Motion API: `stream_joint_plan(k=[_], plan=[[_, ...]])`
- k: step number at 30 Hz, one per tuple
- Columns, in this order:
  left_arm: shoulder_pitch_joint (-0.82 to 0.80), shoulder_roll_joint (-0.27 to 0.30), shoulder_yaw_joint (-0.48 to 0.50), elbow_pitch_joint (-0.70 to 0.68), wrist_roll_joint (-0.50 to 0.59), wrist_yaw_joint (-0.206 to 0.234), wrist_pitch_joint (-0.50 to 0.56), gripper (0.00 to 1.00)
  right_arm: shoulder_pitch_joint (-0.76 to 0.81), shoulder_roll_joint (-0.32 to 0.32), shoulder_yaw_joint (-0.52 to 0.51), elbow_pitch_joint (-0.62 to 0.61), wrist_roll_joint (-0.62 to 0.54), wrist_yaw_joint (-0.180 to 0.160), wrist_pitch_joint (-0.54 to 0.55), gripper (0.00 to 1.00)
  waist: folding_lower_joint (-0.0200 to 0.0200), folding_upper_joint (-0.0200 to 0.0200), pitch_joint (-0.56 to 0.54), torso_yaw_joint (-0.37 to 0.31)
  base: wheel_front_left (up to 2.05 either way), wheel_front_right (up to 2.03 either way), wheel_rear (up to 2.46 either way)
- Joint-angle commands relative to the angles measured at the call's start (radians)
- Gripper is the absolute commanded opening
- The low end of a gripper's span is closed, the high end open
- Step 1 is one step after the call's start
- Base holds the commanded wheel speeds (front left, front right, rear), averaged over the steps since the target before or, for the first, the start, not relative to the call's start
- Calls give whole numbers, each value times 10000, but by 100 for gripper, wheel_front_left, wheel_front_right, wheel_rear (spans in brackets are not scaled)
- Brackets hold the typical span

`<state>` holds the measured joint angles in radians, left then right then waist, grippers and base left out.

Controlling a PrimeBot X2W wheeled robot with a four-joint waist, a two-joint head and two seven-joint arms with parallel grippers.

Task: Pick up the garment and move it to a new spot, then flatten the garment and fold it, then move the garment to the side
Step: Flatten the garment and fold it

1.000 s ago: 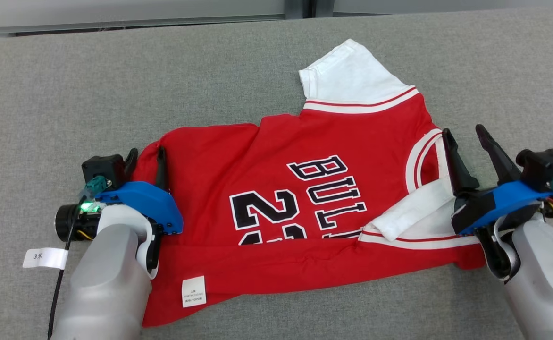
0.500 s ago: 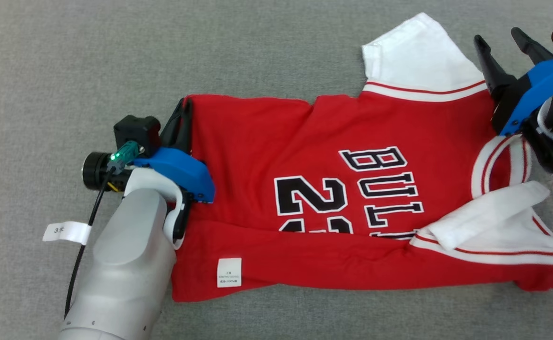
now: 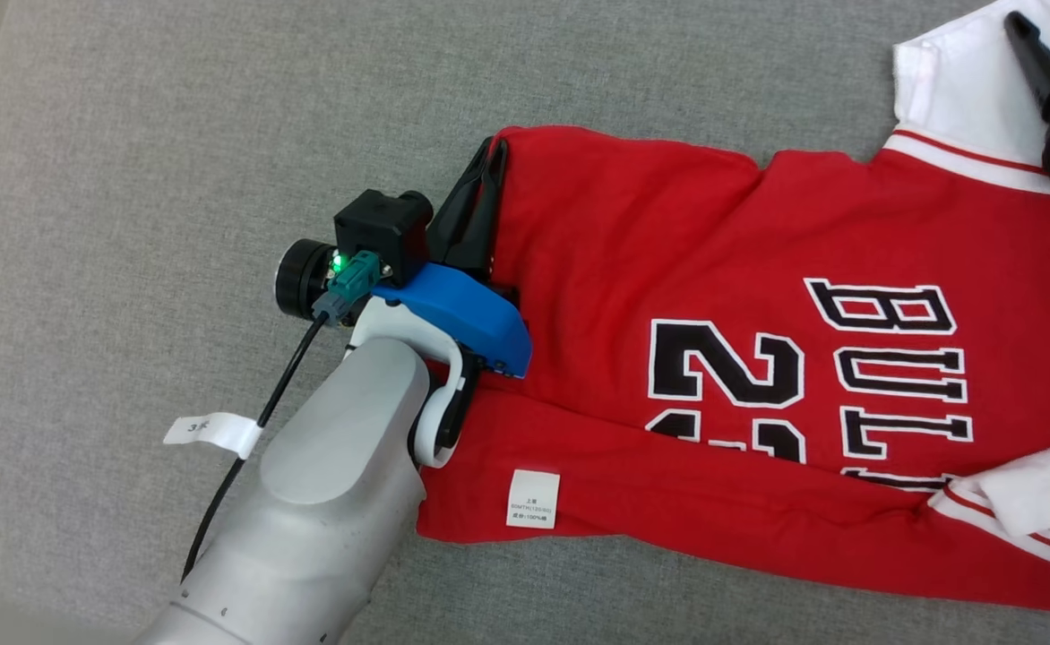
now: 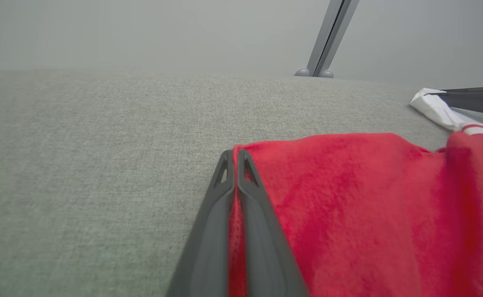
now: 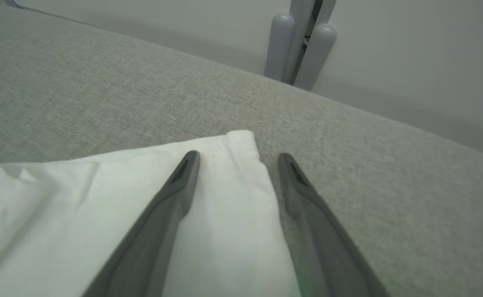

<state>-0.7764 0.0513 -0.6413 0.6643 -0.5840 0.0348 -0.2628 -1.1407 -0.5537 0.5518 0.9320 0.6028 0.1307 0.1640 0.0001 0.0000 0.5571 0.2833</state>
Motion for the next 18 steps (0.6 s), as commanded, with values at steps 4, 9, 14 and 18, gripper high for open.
stream_joint_plan(k=[4,9,14,18], plan=[[-254,-5,-361,-215,-404,286,-22,0,-294,-120,420,523,43,0,207,100,-1,0,274,284,0,0,0],[-260,-4,-320,-314,-481,420,-23,0,-347,-58,620,820,214,0,287,0,-1,0,265,290,0,0,0],[-205,-2,140,-565,-301,653,-23,0,-934,-190,360,962,62,-7,-1063,0,-1,0,205,182,0,0,0],[142,-6,771,-791,123,894,-23,0,-1006,164,-307,1459,236,-1,-2763,0,-1,0,-27,-41,0,0,0]])
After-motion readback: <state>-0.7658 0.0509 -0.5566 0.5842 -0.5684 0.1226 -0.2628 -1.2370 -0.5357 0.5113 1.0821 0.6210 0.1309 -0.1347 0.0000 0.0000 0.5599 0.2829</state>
